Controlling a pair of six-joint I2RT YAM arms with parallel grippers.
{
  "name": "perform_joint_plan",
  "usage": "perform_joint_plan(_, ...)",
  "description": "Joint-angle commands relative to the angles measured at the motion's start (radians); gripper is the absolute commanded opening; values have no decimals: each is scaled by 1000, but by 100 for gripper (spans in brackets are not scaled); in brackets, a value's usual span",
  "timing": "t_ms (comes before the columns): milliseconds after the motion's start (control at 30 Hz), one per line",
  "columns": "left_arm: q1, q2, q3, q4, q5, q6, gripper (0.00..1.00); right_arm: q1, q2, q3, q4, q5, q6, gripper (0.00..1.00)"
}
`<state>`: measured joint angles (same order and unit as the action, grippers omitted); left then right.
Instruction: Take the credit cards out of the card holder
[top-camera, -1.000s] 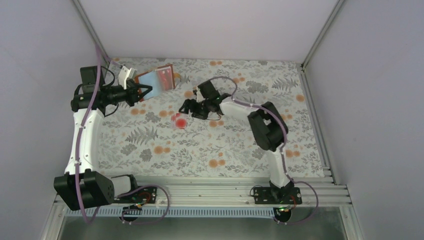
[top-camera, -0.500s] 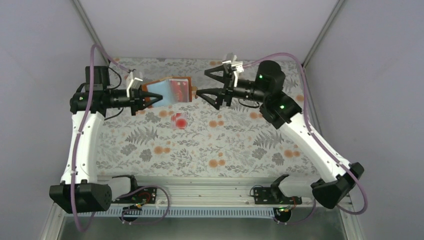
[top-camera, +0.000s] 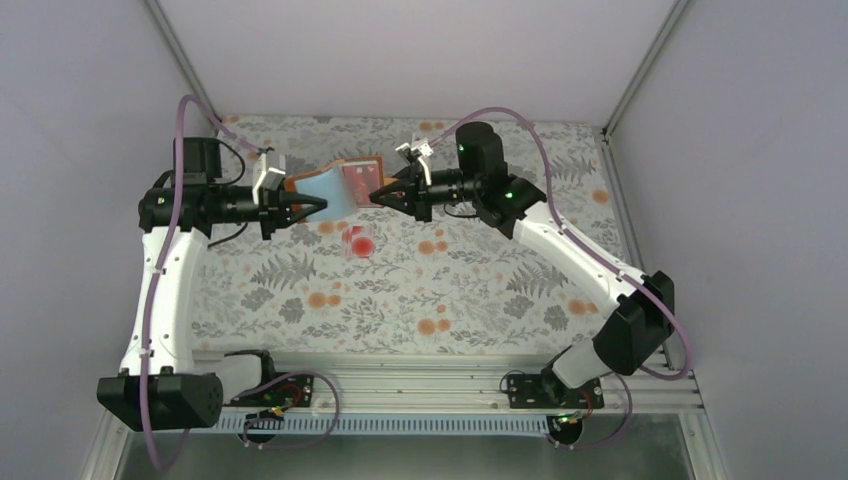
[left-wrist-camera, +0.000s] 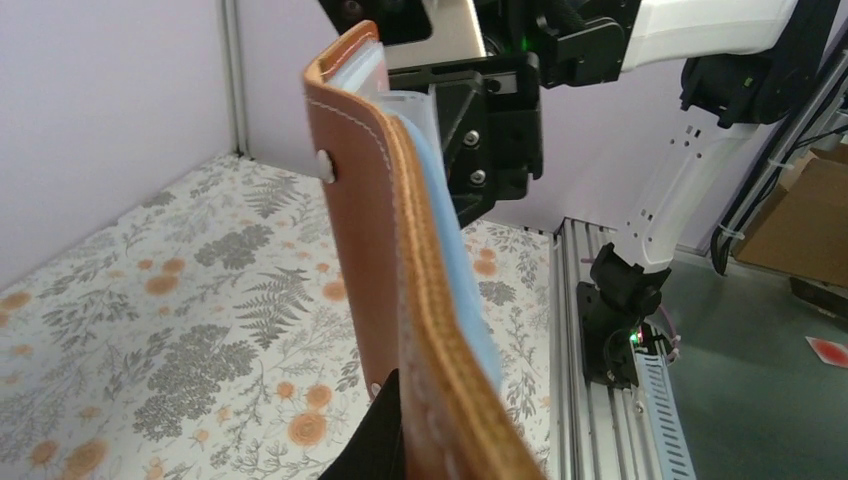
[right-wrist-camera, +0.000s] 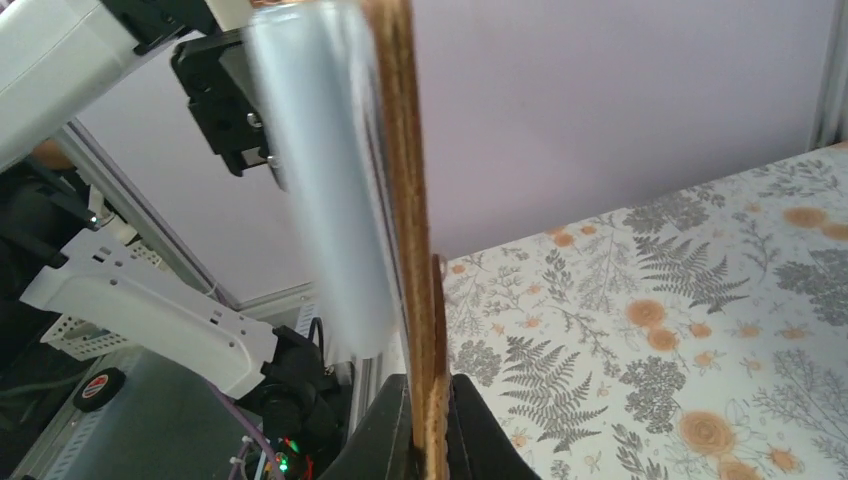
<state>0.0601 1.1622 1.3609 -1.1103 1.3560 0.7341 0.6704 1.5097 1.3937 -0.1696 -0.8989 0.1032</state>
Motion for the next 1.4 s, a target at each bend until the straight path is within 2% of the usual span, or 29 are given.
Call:
perform_joint_plan(0,-2,-1,-6,-19,55,73,5,8,-14,26,12,0,-14,4)
perform_joint_plan(33,-2,0,-3,-16,46,67,20,7,-17,28,0,9,-19,4)
perform_joint_plan(100,-1,1,-7,42,-4,-11,65,6,-26,38,-37,42,-36,4)
perform_joint_plan(167,0,6,-22,147,-69,-117,96,7,-25,60,-80,99,-31,4)
perform_joint_plan(200,0,11,-37,199,-105,-175,100,9,-23,71,-92,118,-24,4)
perform_joint_plan(400,-37,47,-37,322,-200,-319,100,62,-14,103,-92,195,-7,4)
perform_joint_plan(500,-47,60,-14,360,-290,-374,100,82,-5,118,-114,160,-42,4)
perform_joint_plan(633,-35,68,18,332,-373,-360,100,80,-39,110,-159,102,-113,4)
perform_joint_plan(800,-2,56,6,327,-483,-354,100,45,-109,52,-135,-13,-135,4)
perform_joint_plan(900,4,65,23,260,-369,-296,98,23,-117,42,-139,10,-119,4)
perform_joint_plan(1000,4,55,41,145,-172,-137,97,-2,-108,40,-134,-6,-100,4)
perform_joint_plan(1133,1,39,11,145,-2,-113,94,-3,-86,50,-122,-79,-104,4)
perform_joint_plan(1233,-5,55,21,149,28,-124,85,-3,-77,54,-128,-89,-115,4)
perform_joint_plan(1267,-11,56,21,155,31,-131,77,-3,-74,54,-127,-98,-116,4)
perform_joint_plan(1300,-16,58,20,158,35,-135,67,-3,-74,53,-127,-107,-118,4)
perform_joint_plan(1367,-25,57,15,158,40,-131,38,-3,-73,54,-131,-116,-122,4)
